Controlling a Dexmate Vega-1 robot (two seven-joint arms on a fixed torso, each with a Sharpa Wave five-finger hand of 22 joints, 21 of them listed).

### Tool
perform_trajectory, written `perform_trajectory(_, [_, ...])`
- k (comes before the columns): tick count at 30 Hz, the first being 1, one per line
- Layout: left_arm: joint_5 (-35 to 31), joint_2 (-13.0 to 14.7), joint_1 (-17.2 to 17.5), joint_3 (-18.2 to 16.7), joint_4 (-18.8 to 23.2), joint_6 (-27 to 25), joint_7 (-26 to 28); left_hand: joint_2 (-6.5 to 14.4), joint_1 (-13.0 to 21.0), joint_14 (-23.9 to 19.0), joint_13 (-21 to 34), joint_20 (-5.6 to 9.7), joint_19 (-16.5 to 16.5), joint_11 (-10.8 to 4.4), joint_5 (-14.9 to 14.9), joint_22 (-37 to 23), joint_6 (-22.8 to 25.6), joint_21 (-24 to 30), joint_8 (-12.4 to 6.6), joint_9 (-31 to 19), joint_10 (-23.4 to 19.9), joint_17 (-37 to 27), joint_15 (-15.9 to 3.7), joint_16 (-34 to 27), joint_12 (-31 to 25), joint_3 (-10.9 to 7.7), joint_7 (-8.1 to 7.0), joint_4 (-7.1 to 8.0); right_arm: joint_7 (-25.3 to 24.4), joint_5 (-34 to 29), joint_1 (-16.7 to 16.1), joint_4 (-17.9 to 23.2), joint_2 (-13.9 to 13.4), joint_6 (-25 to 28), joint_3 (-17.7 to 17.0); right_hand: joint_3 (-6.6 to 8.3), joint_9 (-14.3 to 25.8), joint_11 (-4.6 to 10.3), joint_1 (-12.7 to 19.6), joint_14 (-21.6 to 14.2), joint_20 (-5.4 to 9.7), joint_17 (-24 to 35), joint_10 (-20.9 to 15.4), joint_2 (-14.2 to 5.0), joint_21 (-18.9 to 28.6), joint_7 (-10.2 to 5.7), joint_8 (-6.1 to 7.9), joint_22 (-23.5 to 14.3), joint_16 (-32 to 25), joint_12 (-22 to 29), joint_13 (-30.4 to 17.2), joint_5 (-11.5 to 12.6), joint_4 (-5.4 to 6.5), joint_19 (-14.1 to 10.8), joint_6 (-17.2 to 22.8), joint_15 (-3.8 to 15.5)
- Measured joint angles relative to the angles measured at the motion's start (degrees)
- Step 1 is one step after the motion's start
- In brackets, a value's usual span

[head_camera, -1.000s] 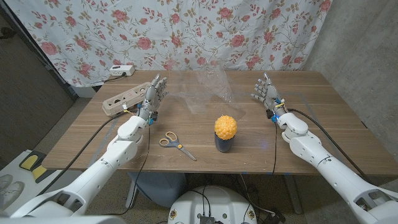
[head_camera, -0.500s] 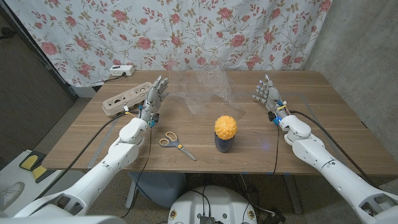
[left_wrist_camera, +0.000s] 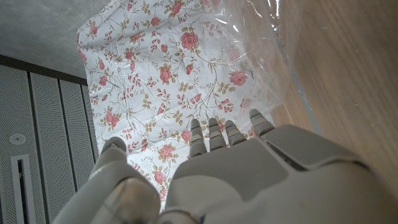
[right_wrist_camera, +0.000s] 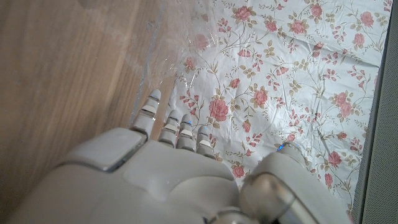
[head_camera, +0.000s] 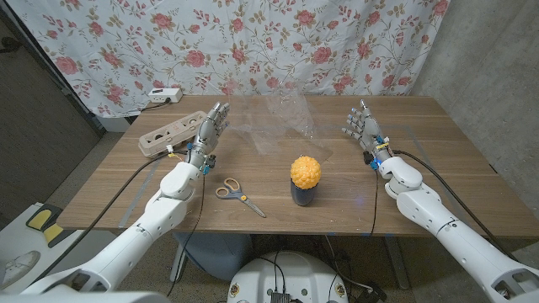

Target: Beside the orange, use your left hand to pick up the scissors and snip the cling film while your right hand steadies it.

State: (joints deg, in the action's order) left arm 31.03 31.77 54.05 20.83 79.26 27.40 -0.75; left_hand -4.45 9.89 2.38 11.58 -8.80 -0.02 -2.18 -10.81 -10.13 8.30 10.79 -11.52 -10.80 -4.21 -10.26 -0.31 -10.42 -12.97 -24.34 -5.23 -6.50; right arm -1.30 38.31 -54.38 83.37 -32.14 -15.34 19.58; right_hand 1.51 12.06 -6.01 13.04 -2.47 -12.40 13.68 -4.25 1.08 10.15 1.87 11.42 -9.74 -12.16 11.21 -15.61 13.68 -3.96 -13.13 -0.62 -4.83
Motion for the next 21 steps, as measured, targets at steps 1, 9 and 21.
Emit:
perform_trajectory(1, [-0.76,0.35,0.19,-0.07,0.51,0.00,0.39,0.00,0.00,0.00,0.00,0.00,0.00,-0.09,0.00,0.00,0.24,0.00,0.00,0.00,-0.09,0.00,0.00,0.00,0.00,0.00,0.01,0.00,-0.01,0.02,-0.26,0.16,0.00,-0.06,-0.13,0.00,-0.07,0.00,0.00,0.00,0.01,-0.09,0.00,0.00,0.00,0.00,0.00,0.00,0.00,0.00,0.01,0.00,0.00,-0.01,0.00,0.00])
perform_trajectory(9, [-2.64,2.43,0.98,-0.46,3.61,-1.23,1.96,0.23,0.23,0.00,0.00,0.31,-0.31,-0.88,0.00,0.00,1.12,0.01,0.00,0.00,-0.94,0.00,0.00,0.00,-0.44,0.24,-0.09,-0.24,0.25,0.45,-0.43,-0.13,0.23,-0.81,-0.37,0.00,-0.08,0.00,0.00,0.31,0.07,-0.11,0.00,0.00,0.00,0.53,0.00,0.00,0.00,0.00,0.20,-0.23,0.00,0.32,0.09,-0.30])
perform_trajectory(21, [-7.22,5.05,1.03,-0.48,6.49,-3.49,4.14,0.23,0.23,0.27,0.00,5.89,2.17,0.15,0.00,0.15,1.34,0.68,0.00,0.00,-3.00,0.00,-0.95,0.00,-0.89,0.48,0.37,-0.47,1.09,0.97,-0.54,-1.43,-0.17,-0.85,-0.81,0.00,-0.07,0.00,0.00,0.91,0.00,-0.10,0.00,0.00,0.00,1.02,0.00,0.00,0.00,0.00,0.46,-0.44,0.00,0.40,0.21,-0.29])
